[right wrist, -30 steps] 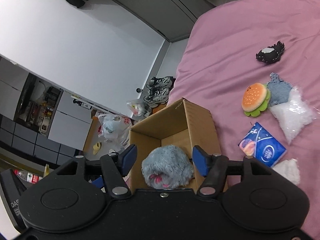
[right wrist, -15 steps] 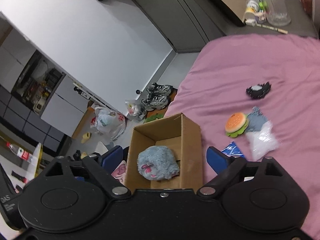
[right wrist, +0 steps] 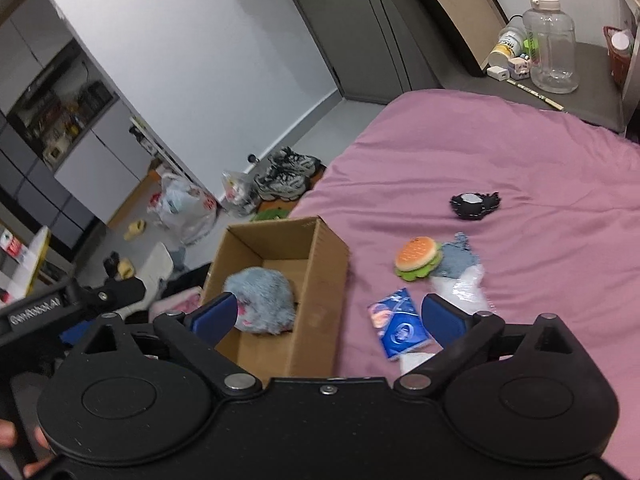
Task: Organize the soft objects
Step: 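Withdraw both grippers from the box toward the remaining items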
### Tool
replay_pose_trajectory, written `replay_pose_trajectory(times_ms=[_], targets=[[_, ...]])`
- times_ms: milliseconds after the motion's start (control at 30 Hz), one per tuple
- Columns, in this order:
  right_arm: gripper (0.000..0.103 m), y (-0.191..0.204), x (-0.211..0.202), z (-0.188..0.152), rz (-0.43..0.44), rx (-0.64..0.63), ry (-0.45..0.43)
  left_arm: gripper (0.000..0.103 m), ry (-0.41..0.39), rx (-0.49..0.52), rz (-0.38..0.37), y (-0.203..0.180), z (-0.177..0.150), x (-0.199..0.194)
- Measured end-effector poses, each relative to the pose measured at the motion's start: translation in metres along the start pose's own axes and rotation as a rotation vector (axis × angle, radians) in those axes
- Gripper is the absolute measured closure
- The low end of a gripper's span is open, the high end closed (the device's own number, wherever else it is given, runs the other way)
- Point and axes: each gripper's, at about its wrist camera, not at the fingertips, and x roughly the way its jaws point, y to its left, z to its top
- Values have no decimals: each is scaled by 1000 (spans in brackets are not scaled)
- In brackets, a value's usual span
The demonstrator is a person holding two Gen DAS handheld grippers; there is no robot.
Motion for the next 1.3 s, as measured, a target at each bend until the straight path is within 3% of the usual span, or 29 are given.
replay_pose_trajectory(times_ms=[267,500,767,900,1100,1300], targets=[[0,-13,-5,-1,11,-16,36,19,25,77,46,-22,-15,-2],[0,-19,-14,-3,1,-52,30,19,72,69,36,-37,-30,2],[0,-61,-24,1,-13,49,-7,11,134,89,26,-60,-48,18],[0,-84,-24,6,-20,104,-9,6,112,127,40,-78,-54,21],[0,-106,-22,8,-56,119,-24,6,103,159,29,-105,-61,32],[0,-130,-4,11,-60,166,23,6,129,162,31,-125,-78,55]])
